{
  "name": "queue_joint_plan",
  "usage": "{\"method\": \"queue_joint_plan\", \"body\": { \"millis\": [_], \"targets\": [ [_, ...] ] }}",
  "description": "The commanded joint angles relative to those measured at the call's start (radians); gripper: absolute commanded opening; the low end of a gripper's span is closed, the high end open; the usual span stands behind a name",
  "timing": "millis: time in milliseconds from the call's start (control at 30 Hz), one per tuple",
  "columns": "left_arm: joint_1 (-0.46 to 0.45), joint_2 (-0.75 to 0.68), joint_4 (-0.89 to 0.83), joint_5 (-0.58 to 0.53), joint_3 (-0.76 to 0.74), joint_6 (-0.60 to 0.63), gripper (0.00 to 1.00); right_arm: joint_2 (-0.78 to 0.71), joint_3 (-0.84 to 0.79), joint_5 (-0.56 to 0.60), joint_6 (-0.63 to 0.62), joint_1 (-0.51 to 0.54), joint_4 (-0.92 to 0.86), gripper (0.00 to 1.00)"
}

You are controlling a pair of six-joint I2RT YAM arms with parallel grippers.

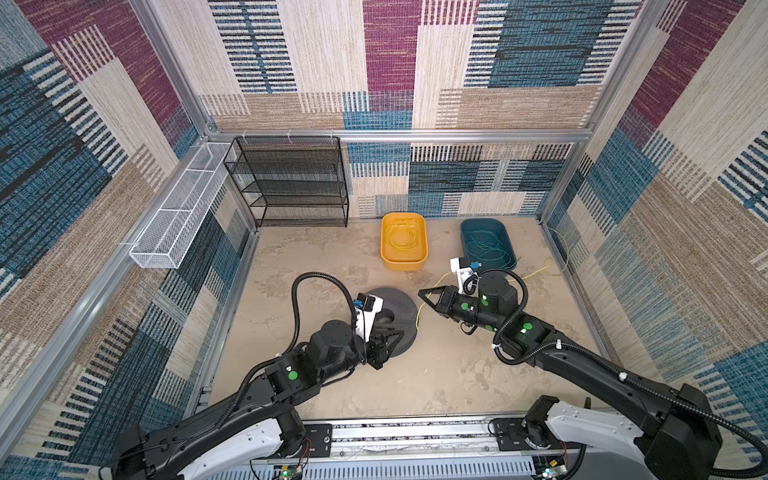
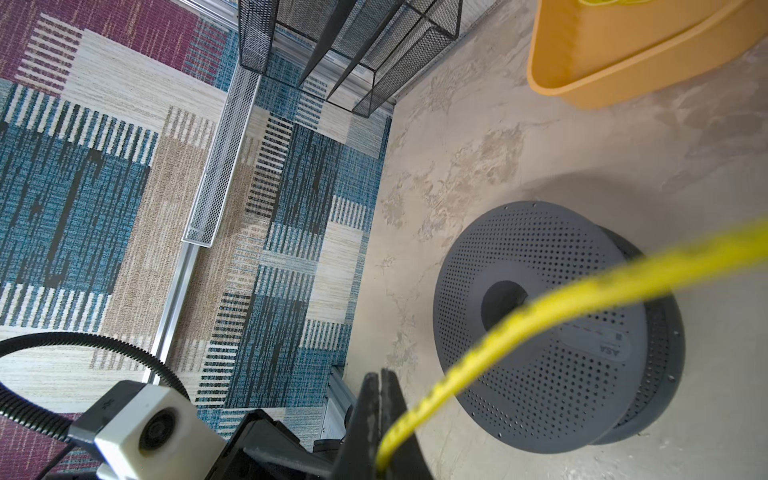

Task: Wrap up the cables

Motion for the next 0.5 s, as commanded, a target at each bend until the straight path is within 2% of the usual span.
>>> {"method": "queue_joint_plan", "body": {
  "millis": [0, 67, 200, 233, 267, 467],
  "targets": [
    [0.003, -0.075, -0.111, -0.104, -0.011, -0.027, 0.37, -0.001, 0.007, 0.012, -0.010, 0.000, 0.027, 0.00],
    [0.002, -0.126, -0.178, -0.154, -0.016, -0.041, 0.40, 0.004, 0.011, 0.011, -0.015, 0.000, 0.025, 0.00],
    [0.021, -0.215, -0.299, -0.302, -0.065, -0.198, 0.70, 0.010, 0.010, 0.009, -0.016, 0.000, 0.031, 0.00],
    [0.039, -0.226, -0.313, -0.282, -0.081, -0.219, 0.76, 0.010, 0.007, 0.010, -0.016, 0.000, 0.033, 0.00],
    [0.061, -0.228, -0.315, -0.253, -0.093, -0.233, 0.78, 0.011, 0.003, 0.012, -0.017, 0.000, 0.034, 0.00],
    [0.246, -0.201, -0.302, -0.072, -0.153, -0.346, 0.80, 0.045, -0.015, 0.010, -0.017, 0.000, 0.050, 0.00]
  ]
}}
